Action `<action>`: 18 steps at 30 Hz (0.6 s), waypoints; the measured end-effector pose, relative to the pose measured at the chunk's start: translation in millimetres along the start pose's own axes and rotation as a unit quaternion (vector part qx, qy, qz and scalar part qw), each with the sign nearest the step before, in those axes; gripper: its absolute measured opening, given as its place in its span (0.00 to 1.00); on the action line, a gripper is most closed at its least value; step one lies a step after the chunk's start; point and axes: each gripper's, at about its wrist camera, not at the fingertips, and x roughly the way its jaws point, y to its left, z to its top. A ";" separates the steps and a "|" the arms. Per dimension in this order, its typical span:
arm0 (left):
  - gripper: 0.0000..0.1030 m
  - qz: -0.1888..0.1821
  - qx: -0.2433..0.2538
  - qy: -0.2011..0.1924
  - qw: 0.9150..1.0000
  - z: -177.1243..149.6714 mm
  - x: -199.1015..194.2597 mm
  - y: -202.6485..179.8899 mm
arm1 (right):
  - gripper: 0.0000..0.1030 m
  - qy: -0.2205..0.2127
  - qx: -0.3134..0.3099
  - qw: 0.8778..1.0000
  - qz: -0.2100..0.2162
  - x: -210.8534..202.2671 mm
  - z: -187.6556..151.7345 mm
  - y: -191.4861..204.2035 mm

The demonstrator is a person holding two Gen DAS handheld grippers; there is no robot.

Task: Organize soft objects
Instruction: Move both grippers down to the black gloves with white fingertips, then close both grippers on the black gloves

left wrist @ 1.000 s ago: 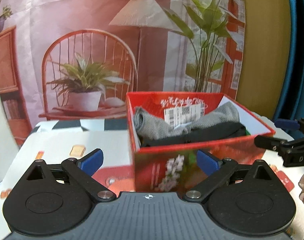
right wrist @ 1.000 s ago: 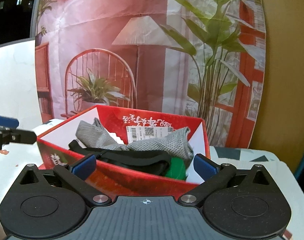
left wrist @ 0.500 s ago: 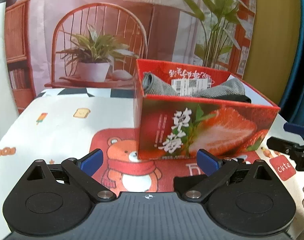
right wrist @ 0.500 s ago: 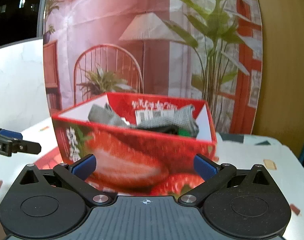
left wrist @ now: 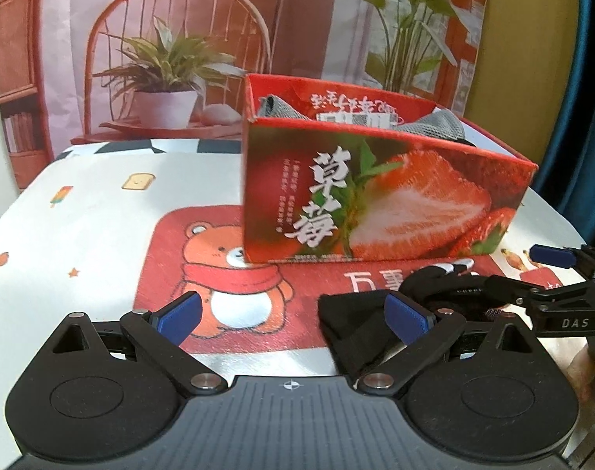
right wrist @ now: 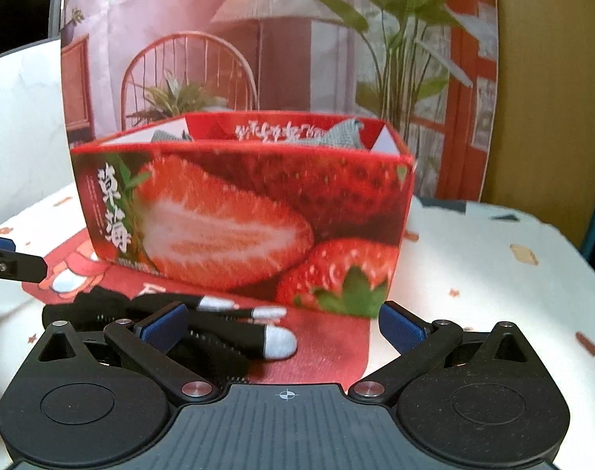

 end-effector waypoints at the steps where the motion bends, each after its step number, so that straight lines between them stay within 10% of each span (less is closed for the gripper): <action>1: 0.97 -0.002 0.001 0.001 1.000 -0.4 1.1 -0.5 | 1.00 0.003 -0.003 1.000 0.002 1.3 -0.6 1.0; 18: 0.67 -0.066 0.006 0.030 0.997 -8.6 41.8 -14.2 | 0.83 0.038 0.001 0.997 0.060 32.1 8.2 14.8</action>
